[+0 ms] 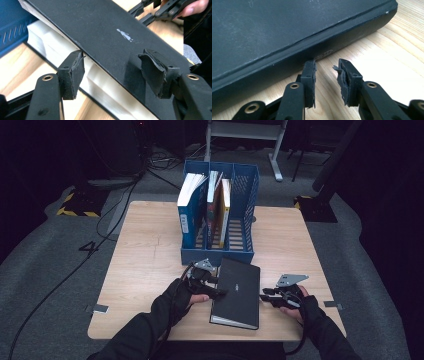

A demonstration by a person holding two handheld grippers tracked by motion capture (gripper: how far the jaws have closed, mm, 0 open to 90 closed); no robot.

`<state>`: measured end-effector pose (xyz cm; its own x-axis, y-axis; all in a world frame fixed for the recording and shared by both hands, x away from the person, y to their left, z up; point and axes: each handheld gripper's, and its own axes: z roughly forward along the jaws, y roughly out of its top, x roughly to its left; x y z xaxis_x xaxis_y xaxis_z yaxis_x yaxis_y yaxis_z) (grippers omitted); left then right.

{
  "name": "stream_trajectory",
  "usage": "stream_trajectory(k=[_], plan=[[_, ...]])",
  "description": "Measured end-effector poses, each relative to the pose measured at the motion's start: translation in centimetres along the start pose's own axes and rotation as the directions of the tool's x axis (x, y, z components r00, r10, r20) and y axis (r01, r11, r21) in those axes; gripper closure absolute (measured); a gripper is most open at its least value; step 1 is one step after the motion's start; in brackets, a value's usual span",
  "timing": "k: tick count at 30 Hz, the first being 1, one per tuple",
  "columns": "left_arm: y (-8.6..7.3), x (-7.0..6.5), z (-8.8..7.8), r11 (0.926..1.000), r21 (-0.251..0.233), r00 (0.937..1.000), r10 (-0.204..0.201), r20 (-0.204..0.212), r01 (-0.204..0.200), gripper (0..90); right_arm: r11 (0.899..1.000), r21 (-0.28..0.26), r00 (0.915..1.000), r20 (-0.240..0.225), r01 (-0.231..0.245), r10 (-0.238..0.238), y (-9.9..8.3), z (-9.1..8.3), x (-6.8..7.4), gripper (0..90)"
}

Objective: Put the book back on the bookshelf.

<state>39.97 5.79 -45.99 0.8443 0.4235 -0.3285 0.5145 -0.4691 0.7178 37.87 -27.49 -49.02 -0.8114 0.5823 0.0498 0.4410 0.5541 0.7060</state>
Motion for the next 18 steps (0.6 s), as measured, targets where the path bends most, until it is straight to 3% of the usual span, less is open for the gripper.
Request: stream_trajectory(k=[5, 10, 16, 18], plan=[[-0.1, 0.6, 0.9, 0.9981, 0.016, 0.9979, -0.059, 0.027, 0.059, 30.2, 1.0, -0.005, 1.0, 0.0, -0.007, 0.007, 0.0, 0.0, 0.0, 67.2], [0.3, 0.5, 1.8, 0.9979, 0.023, 0.9972, -0.062, 0.042, 0.061, 28.6, 1.0, -0.007, 1.0, 0.007, 0.002, -0.002, 0.0, 0.1, 0.1, 67.1], [1.3, 0.7, 2.0, 0.9974, 0.019, 0.994, -0.071, 0.083, 0.07, 33.8, 1.0, -0.017, 0.9999, 0.015, -0.004, 0.004, 0.1, -0.1, 0.0, 65.9], [1.4, 0.8, 1.6, 0.9974, -0.014, 0.9925, -0.068, 0.101, 0.07, 40.7, 1.0, -0.026, 0.9997, 0.014, -0.017, 0.018, 0.1, -0.1, -0.1, 64.7]])
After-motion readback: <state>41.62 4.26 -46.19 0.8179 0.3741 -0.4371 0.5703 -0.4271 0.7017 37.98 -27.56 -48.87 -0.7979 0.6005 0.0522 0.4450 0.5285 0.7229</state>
